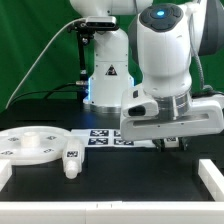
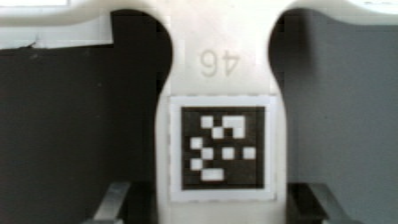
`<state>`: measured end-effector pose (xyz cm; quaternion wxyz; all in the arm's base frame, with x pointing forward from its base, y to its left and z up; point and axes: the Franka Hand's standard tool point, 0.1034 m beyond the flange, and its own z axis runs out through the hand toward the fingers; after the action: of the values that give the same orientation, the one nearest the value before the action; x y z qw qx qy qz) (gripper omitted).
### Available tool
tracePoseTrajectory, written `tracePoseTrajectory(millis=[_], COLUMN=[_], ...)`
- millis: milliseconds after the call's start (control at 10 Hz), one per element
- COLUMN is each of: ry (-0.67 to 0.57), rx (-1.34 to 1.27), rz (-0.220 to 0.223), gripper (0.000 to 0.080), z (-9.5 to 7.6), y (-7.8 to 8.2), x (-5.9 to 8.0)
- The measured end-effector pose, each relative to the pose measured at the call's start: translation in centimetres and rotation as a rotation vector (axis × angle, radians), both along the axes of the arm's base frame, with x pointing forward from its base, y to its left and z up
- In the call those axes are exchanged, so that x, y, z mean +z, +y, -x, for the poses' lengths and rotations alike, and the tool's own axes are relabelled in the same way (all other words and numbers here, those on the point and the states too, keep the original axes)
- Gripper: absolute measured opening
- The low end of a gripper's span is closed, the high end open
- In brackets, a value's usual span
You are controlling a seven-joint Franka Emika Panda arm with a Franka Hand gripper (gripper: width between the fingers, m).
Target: Assemble round table
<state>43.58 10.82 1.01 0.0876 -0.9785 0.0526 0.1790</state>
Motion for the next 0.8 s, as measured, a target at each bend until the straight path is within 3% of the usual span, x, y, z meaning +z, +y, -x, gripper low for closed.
tracePoseTrajectory(millis=[200,500,800], ry=[0.0,0.0,0.0], rx=[0.0,0.0,0.0], rz=[0.0,0.0,0.0], gripper=[0.0284,0.0608,0.0648], z=[0.01,0.01,0.02], y=[0.0,0.0,0.0], x=[-0.01,-0.02,-0.02])
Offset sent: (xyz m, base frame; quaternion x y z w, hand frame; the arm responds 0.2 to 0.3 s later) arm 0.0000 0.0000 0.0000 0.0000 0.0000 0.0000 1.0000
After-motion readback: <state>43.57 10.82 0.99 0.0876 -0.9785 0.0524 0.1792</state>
